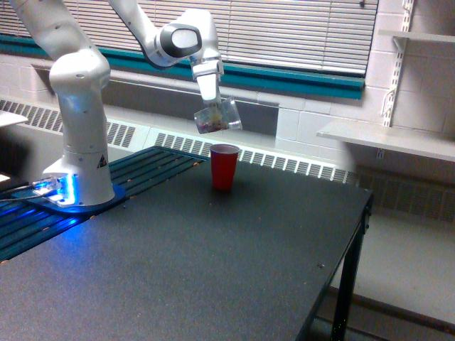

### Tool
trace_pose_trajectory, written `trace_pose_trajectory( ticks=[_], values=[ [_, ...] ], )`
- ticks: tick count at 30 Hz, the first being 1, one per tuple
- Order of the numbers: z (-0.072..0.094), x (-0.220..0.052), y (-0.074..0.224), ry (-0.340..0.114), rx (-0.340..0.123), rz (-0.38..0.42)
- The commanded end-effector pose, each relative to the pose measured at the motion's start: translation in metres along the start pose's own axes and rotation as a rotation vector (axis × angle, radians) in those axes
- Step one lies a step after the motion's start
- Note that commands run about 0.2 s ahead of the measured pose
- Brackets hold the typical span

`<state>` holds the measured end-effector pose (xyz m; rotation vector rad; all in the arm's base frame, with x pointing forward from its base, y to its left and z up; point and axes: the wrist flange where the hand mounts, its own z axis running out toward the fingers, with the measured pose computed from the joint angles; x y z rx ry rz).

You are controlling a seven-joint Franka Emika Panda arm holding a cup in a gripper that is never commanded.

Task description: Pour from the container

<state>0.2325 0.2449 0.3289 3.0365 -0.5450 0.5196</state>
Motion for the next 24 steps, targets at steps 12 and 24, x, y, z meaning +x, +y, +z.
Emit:
trace_pose_trajectory(
  ticks=[12,24],
  values=[
    [0.025,-0.041,-0.019,-0.074,-0.029,-0.071],
    [0.034,-0.059,-0.023,-0.100,-0.043,-0.081]
  ],
)
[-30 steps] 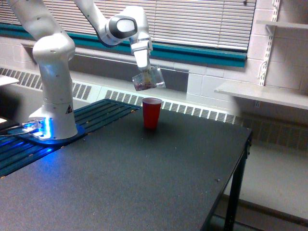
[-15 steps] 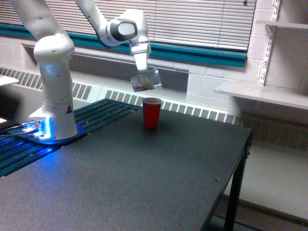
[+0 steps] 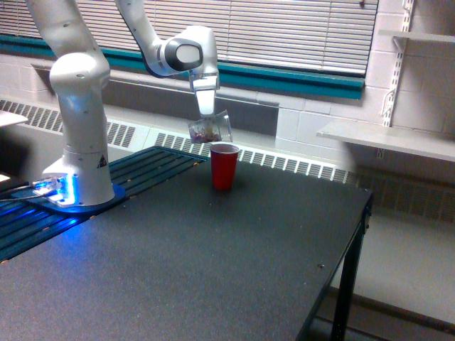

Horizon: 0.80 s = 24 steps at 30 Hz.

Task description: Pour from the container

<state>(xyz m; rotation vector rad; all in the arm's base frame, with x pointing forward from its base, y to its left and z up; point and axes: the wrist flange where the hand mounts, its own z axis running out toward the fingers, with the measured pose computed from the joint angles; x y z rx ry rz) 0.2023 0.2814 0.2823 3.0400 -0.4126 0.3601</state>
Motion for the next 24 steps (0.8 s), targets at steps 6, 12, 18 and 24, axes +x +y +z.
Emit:
trace_pose_trajectory(
  ticks=[6,12,18,24],
  values=[
    [0.001,-0.001,-0.002,-0.006,-0.006,0.009],
    [0.008,-0.011,-0.001,-0.035,-0.035,-0.021],
    [0.012,-0.014,-0.001,-0.048,-0.049,-0.036],
    [0.013,-0.012,-0.003,-0.051,-0.055,-0.049]
  ],
)
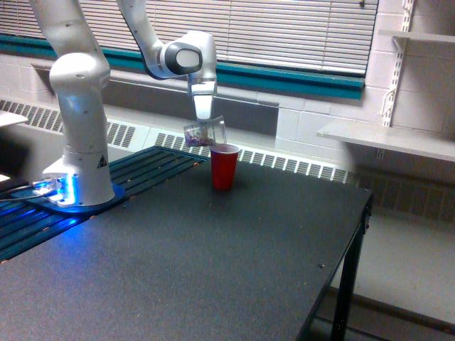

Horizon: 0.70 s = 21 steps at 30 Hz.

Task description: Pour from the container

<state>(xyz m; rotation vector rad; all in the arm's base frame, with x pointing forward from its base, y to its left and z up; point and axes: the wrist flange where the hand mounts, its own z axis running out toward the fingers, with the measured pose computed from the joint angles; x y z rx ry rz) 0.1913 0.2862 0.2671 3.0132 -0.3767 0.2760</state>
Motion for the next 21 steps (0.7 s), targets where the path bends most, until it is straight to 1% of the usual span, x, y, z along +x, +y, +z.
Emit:
trace_pose_trajectory(
  ticks=[1,6,14,21],
  values=[
    [0.000,0.004,-0.001,-0.003,-0.012,-0.022],
    [-0.003,0.009,-0.004,0.000,-0.018,-0.035],
    [-0.010,0.008,-0.014,-0.005,-0.026,-0.077],
    [-0.009,0.006,-0.018,-0.013,-0.051,-0.110]
  ],
)
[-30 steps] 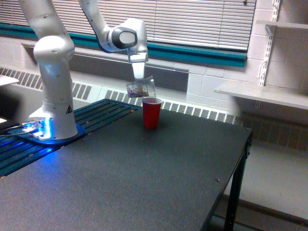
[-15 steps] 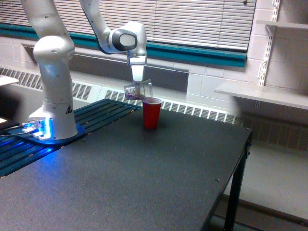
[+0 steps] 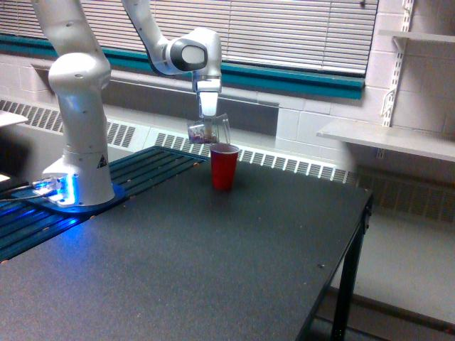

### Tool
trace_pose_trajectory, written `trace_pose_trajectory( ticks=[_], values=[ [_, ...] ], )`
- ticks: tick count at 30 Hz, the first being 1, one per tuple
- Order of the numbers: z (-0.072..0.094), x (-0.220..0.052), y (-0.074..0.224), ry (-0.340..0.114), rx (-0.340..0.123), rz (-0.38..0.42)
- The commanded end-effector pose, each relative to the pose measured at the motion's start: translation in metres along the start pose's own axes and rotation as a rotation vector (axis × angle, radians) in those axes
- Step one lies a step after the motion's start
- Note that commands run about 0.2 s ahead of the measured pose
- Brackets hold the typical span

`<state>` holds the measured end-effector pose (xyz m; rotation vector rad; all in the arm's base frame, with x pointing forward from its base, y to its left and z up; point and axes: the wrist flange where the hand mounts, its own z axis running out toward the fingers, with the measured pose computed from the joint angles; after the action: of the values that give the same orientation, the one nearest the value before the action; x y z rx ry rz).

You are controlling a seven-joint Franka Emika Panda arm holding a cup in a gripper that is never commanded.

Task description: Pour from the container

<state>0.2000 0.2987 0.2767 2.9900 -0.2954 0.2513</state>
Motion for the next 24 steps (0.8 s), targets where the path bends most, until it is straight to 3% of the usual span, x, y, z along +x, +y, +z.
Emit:
trace_pose_trajectory(
  ticks=[1,24],
  values=[
    [0.000,0.000,-0.005,-0.003,-0.022,-0.057],
    [-0.004,0.005,0.005,-0.013,-0.078,-0.083]
  ],
)
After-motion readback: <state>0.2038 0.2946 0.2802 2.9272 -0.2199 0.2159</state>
